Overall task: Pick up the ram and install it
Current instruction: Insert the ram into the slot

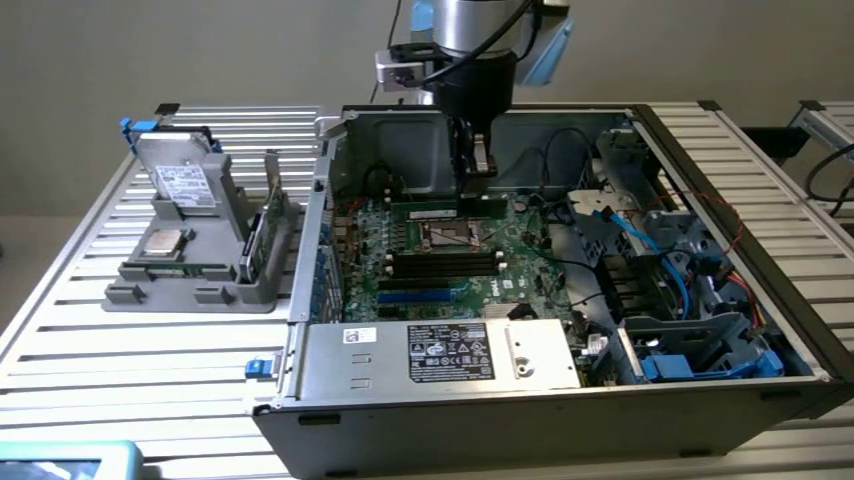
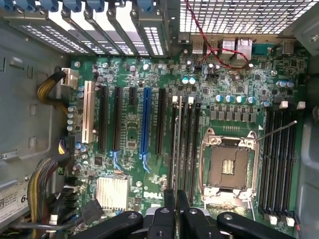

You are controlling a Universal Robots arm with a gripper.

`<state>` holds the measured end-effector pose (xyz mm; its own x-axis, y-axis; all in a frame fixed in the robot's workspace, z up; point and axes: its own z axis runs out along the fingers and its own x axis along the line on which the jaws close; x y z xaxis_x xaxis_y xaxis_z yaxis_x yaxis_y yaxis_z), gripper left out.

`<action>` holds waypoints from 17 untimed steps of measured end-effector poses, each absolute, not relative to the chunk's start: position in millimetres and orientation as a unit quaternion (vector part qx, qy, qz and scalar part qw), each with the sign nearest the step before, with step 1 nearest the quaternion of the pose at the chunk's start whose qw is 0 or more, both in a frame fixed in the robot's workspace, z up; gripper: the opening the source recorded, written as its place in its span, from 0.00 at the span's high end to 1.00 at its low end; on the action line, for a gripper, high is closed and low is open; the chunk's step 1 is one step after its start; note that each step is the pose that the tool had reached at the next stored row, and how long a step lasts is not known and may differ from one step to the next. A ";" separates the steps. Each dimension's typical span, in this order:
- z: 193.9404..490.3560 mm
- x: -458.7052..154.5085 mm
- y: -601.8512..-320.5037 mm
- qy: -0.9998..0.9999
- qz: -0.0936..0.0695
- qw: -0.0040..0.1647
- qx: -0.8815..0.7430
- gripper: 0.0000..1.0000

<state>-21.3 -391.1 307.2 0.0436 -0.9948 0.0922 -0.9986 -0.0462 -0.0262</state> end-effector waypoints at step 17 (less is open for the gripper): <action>285.0 -18.4 -392.0 -0.696 0.048 0.029 0.715 0.86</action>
